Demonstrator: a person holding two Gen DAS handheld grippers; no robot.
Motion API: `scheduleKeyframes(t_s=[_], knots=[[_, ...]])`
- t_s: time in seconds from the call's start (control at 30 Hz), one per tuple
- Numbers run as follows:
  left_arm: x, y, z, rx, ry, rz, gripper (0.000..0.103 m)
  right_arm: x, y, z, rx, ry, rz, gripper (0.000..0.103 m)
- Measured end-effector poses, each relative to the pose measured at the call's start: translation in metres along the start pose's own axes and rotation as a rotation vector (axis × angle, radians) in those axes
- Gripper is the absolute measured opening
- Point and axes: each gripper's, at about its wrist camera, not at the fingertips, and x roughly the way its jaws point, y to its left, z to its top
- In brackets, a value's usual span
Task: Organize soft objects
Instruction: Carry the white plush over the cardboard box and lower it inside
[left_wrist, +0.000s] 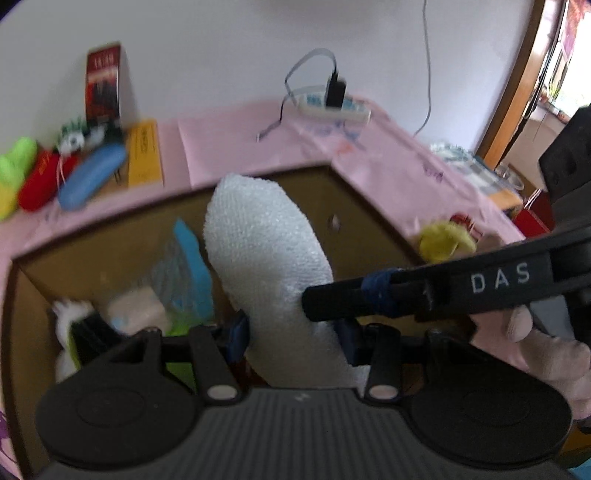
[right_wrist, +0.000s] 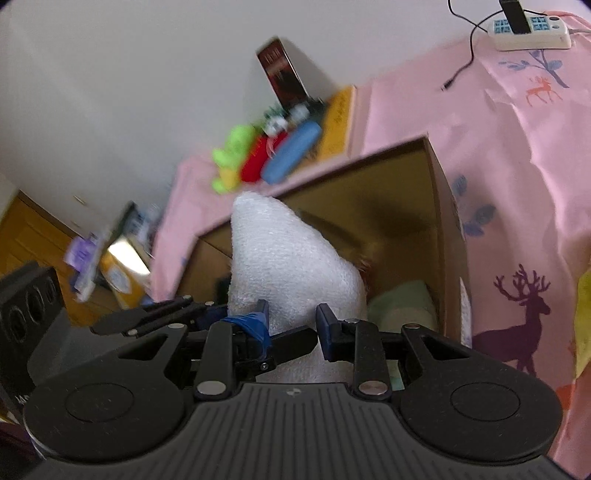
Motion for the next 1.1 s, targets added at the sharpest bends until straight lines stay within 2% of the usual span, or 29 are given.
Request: scheduleKeyframes(t_s=[0.13, 0.3, 0.4, 0.5, 0.67, 0.73, 1.1], knots=[[0.014, 0.001, -0.002, 0.003, 0.053, 0.017, 0.044, 0.014, 0.01, 0.0, -0.074, 0.046, -0.079, 0.009], [0.015, 0.004, -0.007, 0.028, 0.075, 0.075, 0.044, 0.027, 0.005, 0.002, -0.013, 0.108, -0.047, 0.01], [0.023, 0.009, -0.009, 0.015, 0.098, 0.083, 0.045, 0.036, 0.011, -0.001, -0.044, 0.129, -0.091, 0.009], [0.024, 0.01, -0.005, -0.008, 0.091, 0.079, 0.052, 0.04, 0.014, -0.001, -0.085, 0.111, -0.146, 0.008], [0.03, 0.003, 0.001, -0.015, 0.101, 0.121, 0.062, 0.039, 0.011, 0.002, -0.095, 0.104, -0.14, 0.009], [0.028, 0.0, 0.0, -0.007, 0.091, 0.154, 0.073, 0.035, 0.014, 0.002, -0.121, 0.086, -0.143, 0.011], [-0.012, -0.012, -0.005, -0.01, -0.007, 0.249, 0.073, 0.002, 0.026, -0.002, -0.217, -0.027, -0.217, 0.013]])
